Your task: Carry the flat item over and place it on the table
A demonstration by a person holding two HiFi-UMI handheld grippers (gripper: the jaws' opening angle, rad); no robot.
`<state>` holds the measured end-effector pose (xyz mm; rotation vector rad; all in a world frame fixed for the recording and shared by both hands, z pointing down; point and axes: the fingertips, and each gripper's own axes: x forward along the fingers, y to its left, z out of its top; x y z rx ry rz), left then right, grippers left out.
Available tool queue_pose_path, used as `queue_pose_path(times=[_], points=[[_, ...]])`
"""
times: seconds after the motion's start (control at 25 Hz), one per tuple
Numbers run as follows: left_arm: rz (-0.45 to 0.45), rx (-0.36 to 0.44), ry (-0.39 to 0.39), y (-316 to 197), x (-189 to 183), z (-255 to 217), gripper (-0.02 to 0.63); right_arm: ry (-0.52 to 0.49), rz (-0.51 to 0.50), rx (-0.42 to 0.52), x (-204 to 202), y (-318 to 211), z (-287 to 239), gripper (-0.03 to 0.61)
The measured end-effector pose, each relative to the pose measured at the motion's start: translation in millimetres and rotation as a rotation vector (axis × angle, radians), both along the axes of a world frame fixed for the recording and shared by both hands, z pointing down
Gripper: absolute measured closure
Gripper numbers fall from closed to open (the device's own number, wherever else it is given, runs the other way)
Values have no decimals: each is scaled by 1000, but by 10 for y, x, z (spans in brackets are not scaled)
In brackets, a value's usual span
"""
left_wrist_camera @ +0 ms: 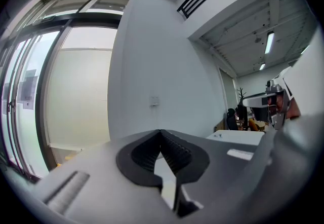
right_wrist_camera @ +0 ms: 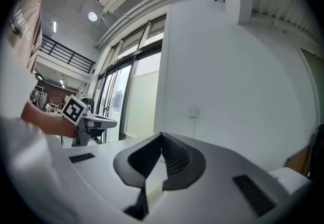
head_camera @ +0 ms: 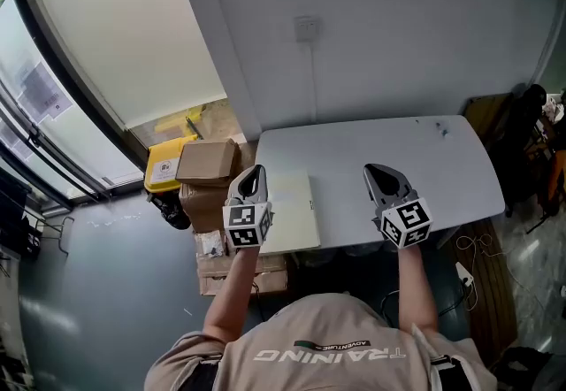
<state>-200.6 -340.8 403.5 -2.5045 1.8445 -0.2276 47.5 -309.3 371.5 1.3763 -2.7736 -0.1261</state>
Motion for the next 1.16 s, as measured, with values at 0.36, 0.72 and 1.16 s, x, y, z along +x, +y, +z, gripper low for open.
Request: queue_pose_path(times=[0.36,0.72,1.16], points=[[-1,3,5,97,-14,17,606,5,9,-34,-14,59,57,574],[-4,-25,-15,88,-88,154,606,13,6,-60,-69,89,185,574],[-11,-1,-16,-45,-84,168,607,62,-1,-27,-1,-50,207,574]])
